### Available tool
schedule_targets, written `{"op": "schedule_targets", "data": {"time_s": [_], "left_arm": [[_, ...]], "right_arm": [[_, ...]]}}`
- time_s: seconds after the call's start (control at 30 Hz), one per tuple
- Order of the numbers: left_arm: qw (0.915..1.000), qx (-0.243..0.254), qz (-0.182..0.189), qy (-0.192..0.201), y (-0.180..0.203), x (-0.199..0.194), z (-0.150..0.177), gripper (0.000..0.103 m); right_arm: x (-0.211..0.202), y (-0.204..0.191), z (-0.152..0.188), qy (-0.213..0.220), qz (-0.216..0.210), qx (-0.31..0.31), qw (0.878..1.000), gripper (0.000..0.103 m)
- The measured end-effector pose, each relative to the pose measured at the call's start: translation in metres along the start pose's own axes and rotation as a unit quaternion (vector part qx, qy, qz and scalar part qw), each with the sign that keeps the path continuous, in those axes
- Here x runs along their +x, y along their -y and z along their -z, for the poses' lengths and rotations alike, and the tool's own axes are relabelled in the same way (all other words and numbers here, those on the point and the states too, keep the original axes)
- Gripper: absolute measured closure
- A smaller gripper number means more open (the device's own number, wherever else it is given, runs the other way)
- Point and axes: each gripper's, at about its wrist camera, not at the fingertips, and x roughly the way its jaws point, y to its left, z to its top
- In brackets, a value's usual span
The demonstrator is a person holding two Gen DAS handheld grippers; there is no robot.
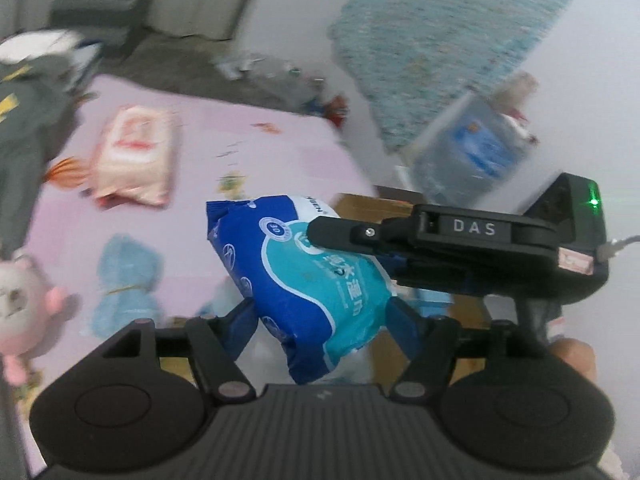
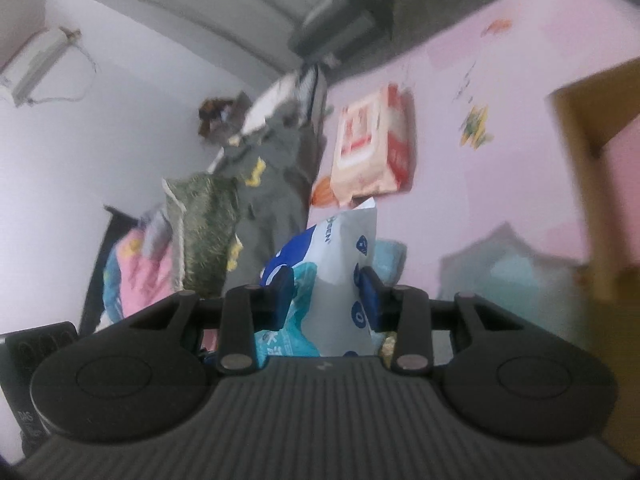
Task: Organize soft objects
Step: 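Carry the pad pack into the cardboard box and open the right gripper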
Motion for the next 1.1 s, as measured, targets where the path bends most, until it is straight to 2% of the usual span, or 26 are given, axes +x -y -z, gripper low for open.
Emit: {"op": "schedule_targets", "data": {"time_s": [0.1, 0.23, 0.37, 0.47, 0.63, 0.77, 0.87, 1.1], "left_arm": [[0.9991, 0.034, 0.021, -0.008, 0.042, 0.016, 0.000, 0.033], [0.9955, 0.074, 0.042, -0.042, 0.094, 0.057, 0.003, 0.033], [0.9916, 0.092, 0.043, -0.081, 0.129, 0.101, 0.010, 0.033], [0.9885, 0.104, 0.029, -0.106, 0.143, 0.130, 0.017, 0.033], [0.9815, 0.137, -0.027, -0.131, 0.151, 0.168, 0.030, 0.033], [0.9806, 0.135, -0.028, -0.139, 0.144, 0.169, 0.031, 0.032], [0.9817, 0.140, -0.025, -0.127, 0.141, 0.158, 0.029, 0.032], [0.9877, 0.133, -0.014, -0.081, 0.122, 0.109, 0.027, 0.031]], "right_arm": [[-0.045, 0.019, -0.002, 0.030, 0.005, 0.006, 1.000, 0.068], [-0.103, 0.058, 0.001, 0.069, 0.029, 0.028, 0.997, 0.068], [-0.134, 0.111, 0.005, 0.081, 0.050, 0.076, 0.993, 0.068], [-0.140, 0.148, 0.009, 0.077, 0.053, 0.111, 0.989, 0.068], [-0.126, 0.202, 0.013, 0.047, 0.063, 0.149, 0.986, 0.068], [-0.099, 0.225, 0.022, 0.004, 0.069, 0.164, 0.984, 0.069], [-0.085, 0.229, 0.026, -0.016, 0.106, 0.150, 0.983, 0.069], [-0.087, 0.221, 0.027, 0.007, 0.128, 0.124, 0.984, 0.069]]}}
